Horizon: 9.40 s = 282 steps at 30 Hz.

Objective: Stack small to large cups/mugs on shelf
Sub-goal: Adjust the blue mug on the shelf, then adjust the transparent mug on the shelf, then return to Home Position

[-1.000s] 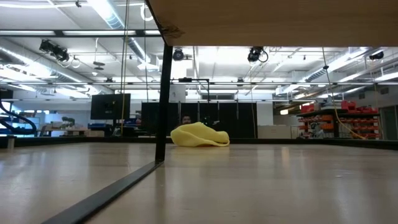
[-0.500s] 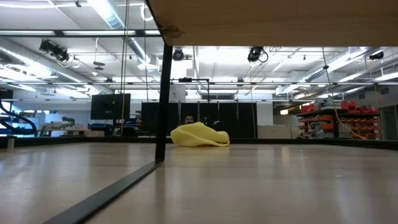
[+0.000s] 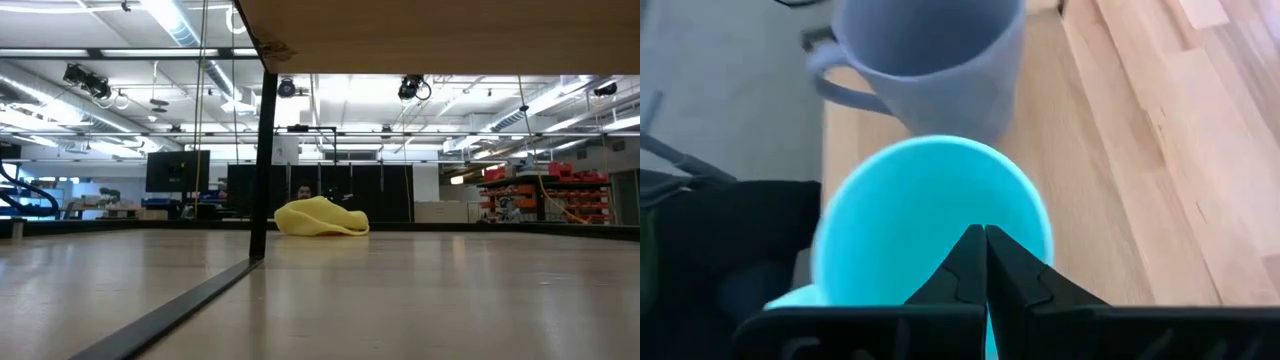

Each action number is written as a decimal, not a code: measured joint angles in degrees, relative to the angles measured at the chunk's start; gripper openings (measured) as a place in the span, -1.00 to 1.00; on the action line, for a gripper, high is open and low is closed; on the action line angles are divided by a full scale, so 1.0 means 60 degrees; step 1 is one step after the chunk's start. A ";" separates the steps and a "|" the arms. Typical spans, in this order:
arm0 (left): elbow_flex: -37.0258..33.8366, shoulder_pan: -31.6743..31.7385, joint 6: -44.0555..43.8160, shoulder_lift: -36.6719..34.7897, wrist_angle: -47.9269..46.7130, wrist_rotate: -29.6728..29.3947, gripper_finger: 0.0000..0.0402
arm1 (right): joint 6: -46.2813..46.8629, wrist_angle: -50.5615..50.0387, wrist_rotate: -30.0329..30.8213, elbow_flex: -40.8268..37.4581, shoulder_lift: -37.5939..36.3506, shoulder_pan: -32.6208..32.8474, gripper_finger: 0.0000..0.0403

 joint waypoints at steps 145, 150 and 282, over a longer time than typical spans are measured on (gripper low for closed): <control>0.0007 -0.0040 -0.0499 0.0007 -0.0317 0.0000 -0.84 | 0.3142 -0.0077 0.2314 0.0782 0.2368 0.2845 -1.00; 0.0007 -0.0040 -0.0499 0.0007 -0.0317 0.0000 -0.81 | 0.3309 -0.0346 0.2317 0.0780 0.2322 0.2842 -1.00; -0.2641 -0.2991 0.0040 -0.3497 0.2397 0.0335 -0.88 | -0.5865 1.0753 -0.0677 -0.3292 -0.1665 0.3631 -0.94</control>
